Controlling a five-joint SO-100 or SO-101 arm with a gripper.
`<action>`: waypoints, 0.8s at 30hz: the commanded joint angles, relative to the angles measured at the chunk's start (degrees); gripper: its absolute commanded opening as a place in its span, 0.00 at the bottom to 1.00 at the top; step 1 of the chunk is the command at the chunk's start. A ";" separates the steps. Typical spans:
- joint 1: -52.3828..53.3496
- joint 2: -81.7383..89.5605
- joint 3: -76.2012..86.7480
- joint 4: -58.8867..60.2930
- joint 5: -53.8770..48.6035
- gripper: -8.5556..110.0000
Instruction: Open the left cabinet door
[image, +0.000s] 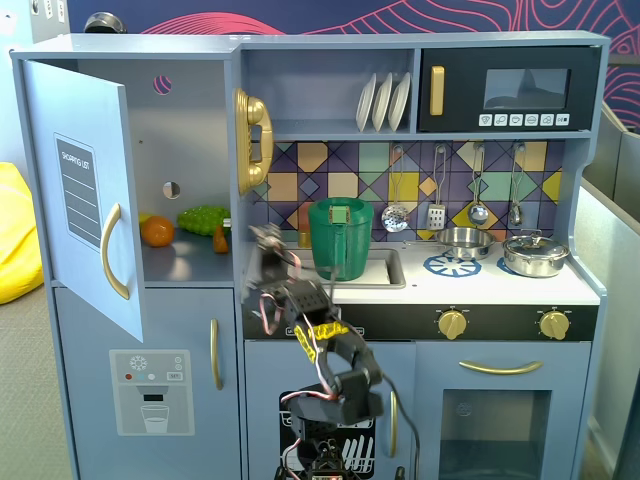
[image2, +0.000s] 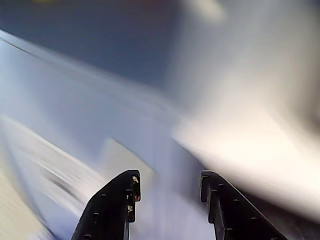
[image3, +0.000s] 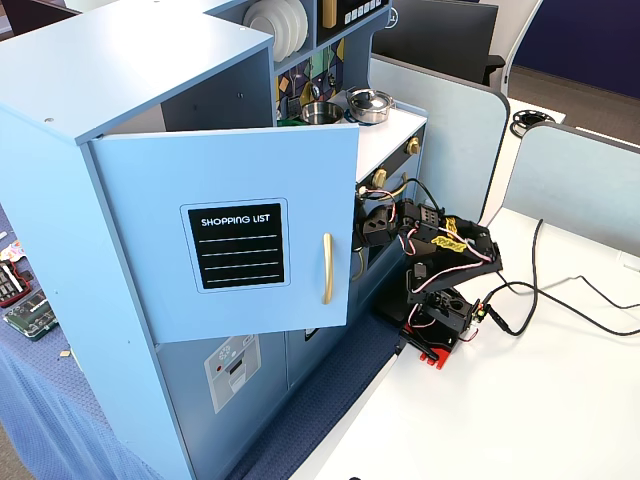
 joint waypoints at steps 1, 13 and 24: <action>11.34 9.49 10.81 8.70 3.96 0.10; 22.32 19.86 27.25 30.15 15.03 0.08; 25.49 24.96 32.96 38.06 15.82 0.07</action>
